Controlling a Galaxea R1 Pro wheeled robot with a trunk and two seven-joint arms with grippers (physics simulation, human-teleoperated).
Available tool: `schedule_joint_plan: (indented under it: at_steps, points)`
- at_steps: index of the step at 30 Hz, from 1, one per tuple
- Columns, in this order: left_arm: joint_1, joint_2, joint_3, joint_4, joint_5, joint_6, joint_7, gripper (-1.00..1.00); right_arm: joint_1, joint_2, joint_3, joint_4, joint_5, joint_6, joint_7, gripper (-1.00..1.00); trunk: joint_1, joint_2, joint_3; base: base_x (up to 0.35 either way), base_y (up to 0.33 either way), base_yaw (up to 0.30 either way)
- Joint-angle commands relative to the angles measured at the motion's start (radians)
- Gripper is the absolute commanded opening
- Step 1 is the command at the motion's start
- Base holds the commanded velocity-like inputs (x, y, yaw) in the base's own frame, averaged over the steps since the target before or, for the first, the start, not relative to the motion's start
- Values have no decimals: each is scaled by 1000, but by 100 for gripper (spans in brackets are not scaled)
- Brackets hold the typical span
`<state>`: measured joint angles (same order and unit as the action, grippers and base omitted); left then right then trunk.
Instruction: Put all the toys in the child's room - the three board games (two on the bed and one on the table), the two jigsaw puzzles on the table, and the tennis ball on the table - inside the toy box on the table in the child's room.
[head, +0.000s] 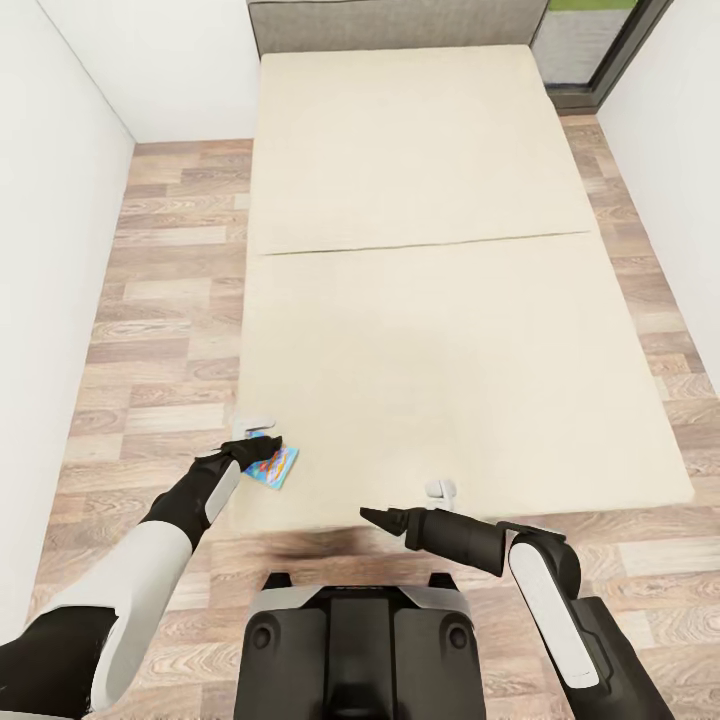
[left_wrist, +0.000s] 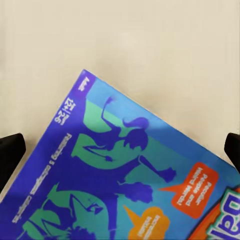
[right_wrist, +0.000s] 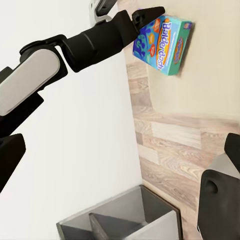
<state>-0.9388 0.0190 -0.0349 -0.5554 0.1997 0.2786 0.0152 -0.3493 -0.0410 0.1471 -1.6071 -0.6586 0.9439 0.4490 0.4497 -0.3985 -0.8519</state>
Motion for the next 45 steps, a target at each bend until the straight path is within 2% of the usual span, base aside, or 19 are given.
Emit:
schedule_joint_plan:
  at_steps: [1,10,30,45]
  points:
    - [0,1,-4,-1,9,5,2,100,0,0,0,0,5,3,5,100,0,-2,-1,-145,0,0]
    - [0,1,-5,-1,9,5,2,100,0,0,0,0,5,3,5,100,0,-2,-1,-143,0,0]
    - [0,1,-5,-1,9,5,2,100,0,0,2,0,7,1,5,100,0,-2,-1,-8,0,0]
    - [0,-1,-5,-1,10,5,2,100,0,0,2,0,7,1,5,100,0,-2,-1,-133,0,0]
